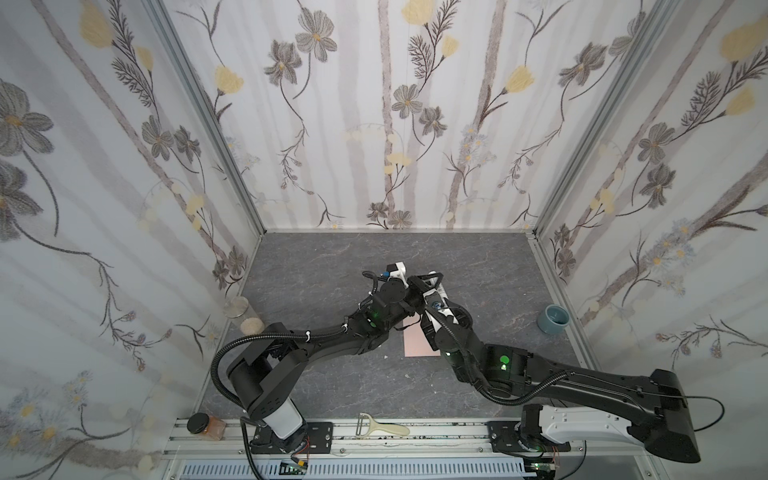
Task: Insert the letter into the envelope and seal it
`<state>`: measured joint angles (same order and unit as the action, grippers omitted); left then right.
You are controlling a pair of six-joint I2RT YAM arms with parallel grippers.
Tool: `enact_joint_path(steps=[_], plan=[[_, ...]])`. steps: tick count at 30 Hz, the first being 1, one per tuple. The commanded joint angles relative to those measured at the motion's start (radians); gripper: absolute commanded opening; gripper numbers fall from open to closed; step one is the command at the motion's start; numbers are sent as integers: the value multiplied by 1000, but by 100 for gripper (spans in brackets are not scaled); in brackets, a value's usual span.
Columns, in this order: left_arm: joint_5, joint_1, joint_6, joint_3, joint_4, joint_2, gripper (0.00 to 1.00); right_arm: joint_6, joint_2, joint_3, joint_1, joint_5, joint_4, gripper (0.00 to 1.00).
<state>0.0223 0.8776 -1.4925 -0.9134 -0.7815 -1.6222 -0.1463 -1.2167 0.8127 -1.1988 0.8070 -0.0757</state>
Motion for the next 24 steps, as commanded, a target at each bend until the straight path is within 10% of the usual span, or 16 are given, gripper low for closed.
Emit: enact_joint_path(steps=[1,8,24], plan=[[-38,-2,27,-21,-70,-4,0,-226,106,-61,51,-270,114,62],[-75,-1,35,-35,-95,-24,0,-529,339,-331,300,-563,381,64],[-172,41,32,-43,-159,-66,0,-868,230,-413,430,-621,687,57]])
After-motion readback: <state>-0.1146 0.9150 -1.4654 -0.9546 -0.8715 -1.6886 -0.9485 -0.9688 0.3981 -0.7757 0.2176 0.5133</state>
